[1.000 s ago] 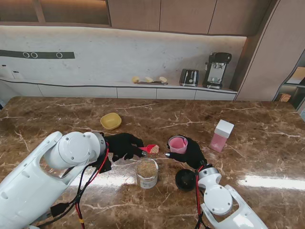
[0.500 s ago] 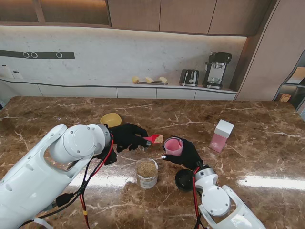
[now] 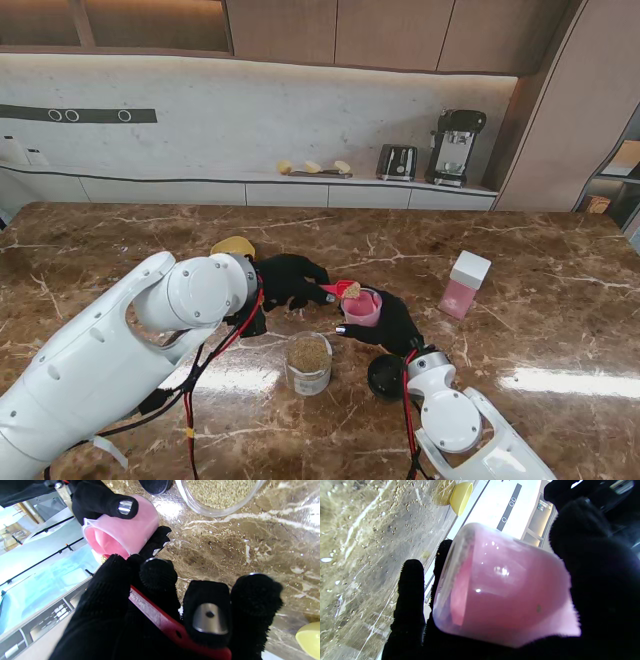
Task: Measure grain into the airtight container
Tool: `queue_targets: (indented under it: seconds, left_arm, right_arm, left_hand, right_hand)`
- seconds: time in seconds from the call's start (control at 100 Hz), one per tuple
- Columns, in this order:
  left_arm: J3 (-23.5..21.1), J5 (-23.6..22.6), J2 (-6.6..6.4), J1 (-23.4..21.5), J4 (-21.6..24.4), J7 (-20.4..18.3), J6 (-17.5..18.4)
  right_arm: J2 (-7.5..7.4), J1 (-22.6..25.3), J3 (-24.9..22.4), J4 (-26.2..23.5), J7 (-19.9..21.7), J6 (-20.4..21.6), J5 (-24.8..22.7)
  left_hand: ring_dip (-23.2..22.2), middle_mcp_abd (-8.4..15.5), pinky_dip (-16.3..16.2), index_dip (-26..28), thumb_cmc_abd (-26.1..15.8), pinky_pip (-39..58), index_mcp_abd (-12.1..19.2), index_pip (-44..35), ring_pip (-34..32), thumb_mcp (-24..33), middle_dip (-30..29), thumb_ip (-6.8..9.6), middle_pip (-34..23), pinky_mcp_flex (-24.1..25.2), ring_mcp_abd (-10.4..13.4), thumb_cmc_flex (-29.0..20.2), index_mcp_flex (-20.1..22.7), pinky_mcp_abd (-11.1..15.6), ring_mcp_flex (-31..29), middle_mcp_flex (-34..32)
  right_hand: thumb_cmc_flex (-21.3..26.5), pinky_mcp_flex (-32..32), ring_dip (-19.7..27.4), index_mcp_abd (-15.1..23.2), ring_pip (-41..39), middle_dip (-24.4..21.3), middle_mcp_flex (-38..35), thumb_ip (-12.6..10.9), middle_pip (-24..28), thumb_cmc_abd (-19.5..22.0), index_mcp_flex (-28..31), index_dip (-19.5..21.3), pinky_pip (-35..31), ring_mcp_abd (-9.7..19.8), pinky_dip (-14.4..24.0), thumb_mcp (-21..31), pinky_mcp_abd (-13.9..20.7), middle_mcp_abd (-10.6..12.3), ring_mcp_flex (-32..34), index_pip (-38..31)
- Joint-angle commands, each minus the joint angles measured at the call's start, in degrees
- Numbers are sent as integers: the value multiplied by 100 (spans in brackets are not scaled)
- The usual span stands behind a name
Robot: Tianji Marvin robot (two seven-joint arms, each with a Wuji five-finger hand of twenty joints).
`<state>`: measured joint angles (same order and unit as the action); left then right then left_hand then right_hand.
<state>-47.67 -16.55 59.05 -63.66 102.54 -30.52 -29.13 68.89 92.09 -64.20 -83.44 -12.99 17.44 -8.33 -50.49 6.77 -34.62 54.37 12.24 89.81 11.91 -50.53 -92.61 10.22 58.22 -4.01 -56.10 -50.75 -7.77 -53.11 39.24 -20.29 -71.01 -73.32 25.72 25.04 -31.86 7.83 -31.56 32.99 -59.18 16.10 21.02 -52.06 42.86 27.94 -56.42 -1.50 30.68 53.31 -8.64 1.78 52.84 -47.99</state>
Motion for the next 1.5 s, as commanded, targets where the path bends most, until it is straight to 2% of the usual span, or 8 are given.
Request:
queue_targets:
  seconds: [0.0, 0.3, 0.48, 0.61, 0.89, 1.23, 1.34, 1.49]
  left_arm:
    - [103, -117, 73, 95, -83, 25, 82]
    - [414, -1266, 87, 142, -78, 215, 753]
    - [443, -2181, 91, -7, 49, 396, 1259]
    - [474, -3178, 64, -70, 161, 404, 1794]
    - [519, -4424, 97, -193, 165, 943, 2554]
    - [594, -4375, 88, -78, 123, 826, 2581]
    - [637, -4309, 76, -36, 112, 692, 2501]
    - [675, -4141, 55, 11, 111, 506, 2407]
  right_arm:
    - [20, 23, 12, 29, 75, 4, 32]
    - [28, 29, -4, 34, 54, 10, 48]
    - [29, 7, 16, 58, 58, 35, 57]
    - [27, 6, 16, 63, 67, 48, 56]
    - [26, 4, 16, 65, 69, 55, 56]
    - [30, 14, -3, 53, 51, 46, 57]
    - [30, 23, -10, 42, 45, 33, 54]
    - [32, 34, -25, 30, 29, 21, 45]
  left_hand:
    - [-24, 13, -85, 118, -17, 463, 589, -136, -503, 150, 61, 25, -113, -99, -115, -374, -13, -178, -172, -408]
    - [-15, 50, -61, 90, 13, 468, 649, -136, -518, 178, 53, 14, -111, -145, -76, -323, 2, -154, -173, -429]
    - [-9, 65, -44, 60, 39, 472, 683, -136, -532, 214, 54, 5, -132, -187, -62, -287, 14, -153, -174, -435]
    - [6, 151, -18, 50, 23, 468, 751, -142, -531, 245, 44, -16, -140, -209, 10, -218, -17, -78, -174, -428]
    - [20, 208, 21, 37, 43, 472, 819, -167, -540, 305, 28, -39, -159, -263, 61, -148, -27, -37, -176, -429]
    - [35, 229, 54, -92, -16, 473, 741, -72, -542, 323, 7, -74, -159, -283, 94, -83, -130, -6, -176, -425]
    - [48, 260, 81, -867, -463, 453, 395, -266, -544, -769, 48, 82, -85, -236, 102, -565, -436, 68, -174, -394]
    - [51, 267, 61, -1315, -629, 385, 233, -289, -499, -1156, 107, 86, -79, -129, 113, -346, -570, 64, -175, -279]
  right_hand:
    - [254, -19, 46, 882, -21, -82, 54, 83, 40, 1303, 482, 52, 68, 133, 127, 945, 27, 153, -51, -223]
    - [254, -19, 44, 883, -25, -82, 56, 85, 39, 1307, 483, 52, 67, 139, 126, 939, 26, 153, -46, -223]
    - [249, -25, 45, 877, -23, -82, 58, 84, 39, 1310, 481, 53, 72, 145, 124, 940, 31, 163, -48, -223]
    - [249, -21, 46, 875, -20, -82, 56, 84, 39, 1305, 480, 53, 71, 144, 125, 943, 27, 156, -47, -222]
    - [255, -21, 44, 879, -23, -82, 56, 84, 39, 1302, 478, 53, 72, 136, 124, 943, 26, 148, -49, -221]
    - [252, -25, 45, 883, -22, -83, 61, 85, 35, 1310, 479, 53, 75, 139, 124, 939, 33, 152, -48, -221]
    - [259, -30, 45, 872, -21, -82, 59, 83, 37, 1307, 480, 53, 77, 122, 123, 942, 31, 154, -54, -222]
    - [268, -33, 44, 880, -23, -82, 54, 83, 40, 1313, 480, 53, 80, 138, 122, 940, 34, 159, -50, -221]
